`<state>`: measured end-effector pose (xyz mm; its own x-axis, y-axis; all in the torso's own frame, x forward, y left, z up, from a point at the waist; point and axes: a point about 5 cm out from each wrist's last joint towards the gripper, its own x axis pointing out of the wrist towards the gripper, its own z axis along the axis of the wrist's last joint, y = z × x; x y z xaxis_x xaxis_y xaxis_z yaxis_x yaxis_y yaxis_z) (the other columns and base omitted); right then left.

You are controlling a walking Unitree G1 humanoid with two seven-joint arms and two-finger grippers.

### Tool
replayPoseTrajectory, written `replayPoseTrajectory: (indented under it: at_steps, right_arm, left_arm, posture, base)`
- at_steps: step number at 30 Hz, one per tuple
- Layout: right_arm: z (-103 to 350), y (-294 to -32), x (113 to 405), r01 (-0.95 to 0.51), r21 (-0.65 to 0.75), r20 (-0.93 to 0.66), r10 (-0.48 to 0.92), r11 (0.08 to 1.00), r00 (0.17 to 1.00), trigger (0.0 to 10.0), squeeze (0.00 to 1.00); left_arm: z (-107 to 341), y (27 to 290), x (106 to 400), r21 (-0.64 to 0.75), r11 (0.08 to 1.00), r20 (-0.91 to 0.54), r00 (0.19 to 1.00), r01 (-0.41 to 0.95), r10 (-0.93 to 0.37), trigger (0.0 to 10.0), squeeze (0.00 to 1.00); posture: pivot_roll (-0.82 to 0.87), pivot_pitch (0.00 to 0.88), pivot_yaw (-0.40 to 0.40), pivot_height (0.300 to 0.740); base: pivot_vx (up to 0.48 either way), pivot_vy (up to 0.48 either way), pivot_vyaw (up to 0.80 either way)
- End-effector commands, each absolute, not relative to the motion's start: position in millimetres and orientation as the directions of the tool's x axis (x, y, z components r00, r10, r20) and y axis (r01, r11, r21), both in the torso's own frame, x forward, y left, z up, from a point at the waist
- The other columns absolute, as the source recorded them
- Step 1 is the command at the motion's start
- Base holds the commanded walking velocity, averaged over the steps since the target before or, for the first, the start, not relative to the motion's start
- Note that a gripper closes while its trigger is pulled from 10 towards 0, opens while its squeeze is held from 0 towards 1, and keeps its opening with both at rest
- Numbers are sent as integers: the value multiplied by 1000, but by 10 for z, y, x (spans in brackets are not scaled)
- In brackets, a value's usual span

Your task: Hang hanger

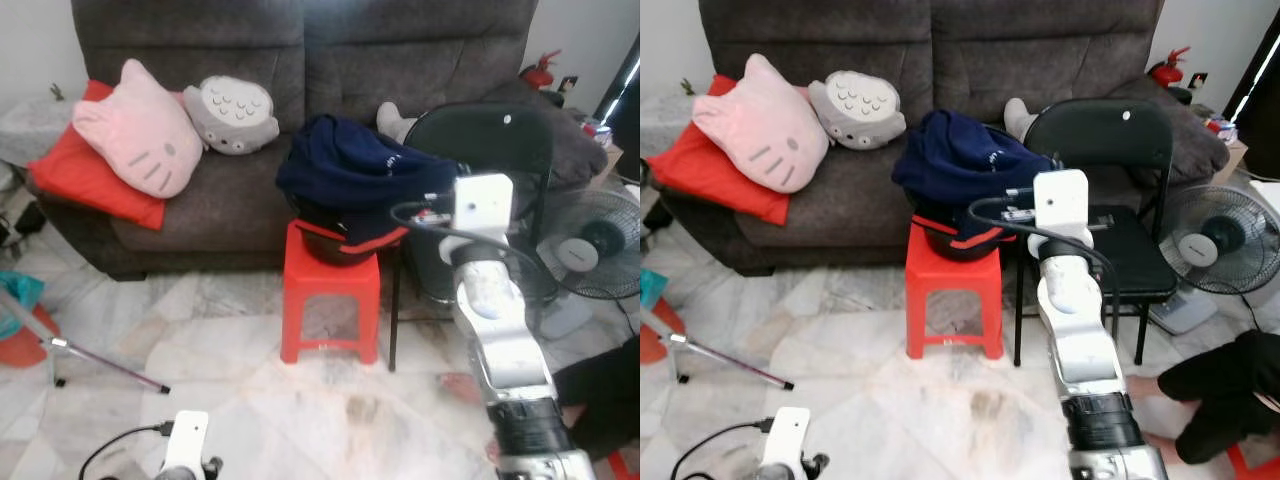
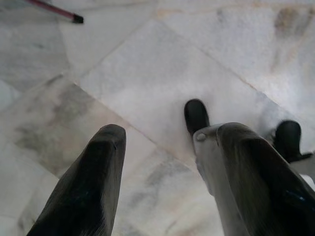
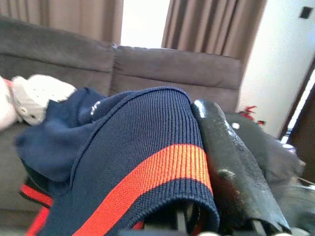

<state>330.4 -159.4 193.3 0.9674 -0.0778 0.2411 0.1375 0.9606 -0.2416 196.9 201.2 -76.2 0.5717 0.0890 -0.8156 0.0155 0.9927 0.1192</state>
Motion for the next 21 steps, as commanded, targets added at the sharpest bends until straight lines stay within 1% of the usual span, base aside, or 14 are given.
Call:
replayPoseTrajectory:
  at_steps: [1, 21]
  right_arm:
    - [2019, -1573, 3303, 149, -242, 280, -78, 959, 957, 10000, 0]
    - [2047, -1568, 3310, 160, -283, 301, -70, 946, 951, 10000, 0]
  left_arm:
    - [-756, 2051, 1967, 132, 991, -816, 570, 17, 99, 10000, 0]
    - [-752, 2056, 1973, 134, 991, -815, 571, 18, 100, 10000, 0]
  posture:
    - [-118, 0, -4, 740]
    - [-116, 0, -3, 740]
  base:
    - [-266, 0, 0]
    - [-269, 0, 0]
